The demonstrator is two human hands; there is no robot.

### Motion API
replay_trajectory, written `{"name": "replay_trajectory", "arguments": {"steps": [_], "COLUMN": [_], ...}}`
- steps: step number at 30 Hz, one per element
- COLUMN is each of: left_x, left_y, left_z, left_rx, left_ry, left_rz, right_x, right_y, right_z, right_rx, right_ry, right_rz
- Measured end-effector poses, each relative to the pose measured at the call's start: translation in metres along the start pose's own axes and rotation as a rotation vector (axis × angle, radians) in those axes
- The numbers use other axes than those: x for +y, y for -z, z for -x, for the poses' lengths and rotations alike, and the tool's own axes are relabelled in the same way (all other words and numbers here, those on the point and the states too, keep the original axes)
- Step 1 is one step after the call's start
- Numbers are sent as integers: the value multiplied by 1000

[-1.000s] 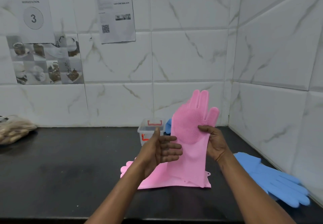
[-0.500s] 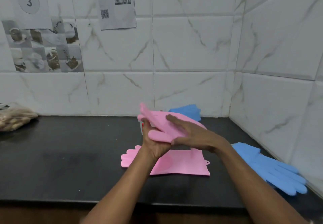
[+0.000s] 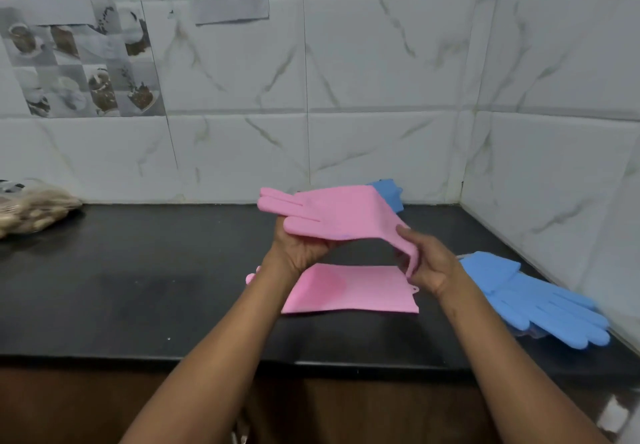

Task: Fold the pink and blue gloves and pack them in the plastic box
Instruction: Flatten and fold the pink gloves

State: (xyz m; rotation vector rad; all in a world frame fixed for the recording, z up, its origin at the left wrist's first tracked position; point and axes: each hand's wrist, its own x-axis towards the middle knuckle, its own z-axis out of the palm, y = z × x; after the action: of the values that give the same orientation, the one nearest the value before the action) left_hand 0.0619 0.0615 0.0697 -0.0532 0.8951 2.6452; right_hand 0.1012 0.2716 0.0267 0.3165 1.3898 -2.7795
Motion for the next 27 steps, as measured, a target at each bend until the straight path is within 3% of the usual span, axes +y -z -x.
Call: {"name": "replay_trajectory", "arguments": {"steps": [3,8,11,15,19,27], "left_x": [24,44,45,51,59,47], "left_y": [37,100,110,119,131,146], "left_z": [-7,-18,-11,-12,-14,-33], "left_rx": [-121,27,57,358,382,479], "left_ry": [89,90,145,-83,-133,-214], "left_rz": [113,-3,-266,-745,-1118,-1295], "right_x": [-10,12,32,45,45,42], "right_y": [3,3,10,26,30,27], "right_z": [-7,-18,-28,-33,-35,-31], "right_rx": [121,191,254,384,406,471], "right_ry": [134,139,203,281,339,394], "right_rz": [184,531,748,1117,1253,1343]}}
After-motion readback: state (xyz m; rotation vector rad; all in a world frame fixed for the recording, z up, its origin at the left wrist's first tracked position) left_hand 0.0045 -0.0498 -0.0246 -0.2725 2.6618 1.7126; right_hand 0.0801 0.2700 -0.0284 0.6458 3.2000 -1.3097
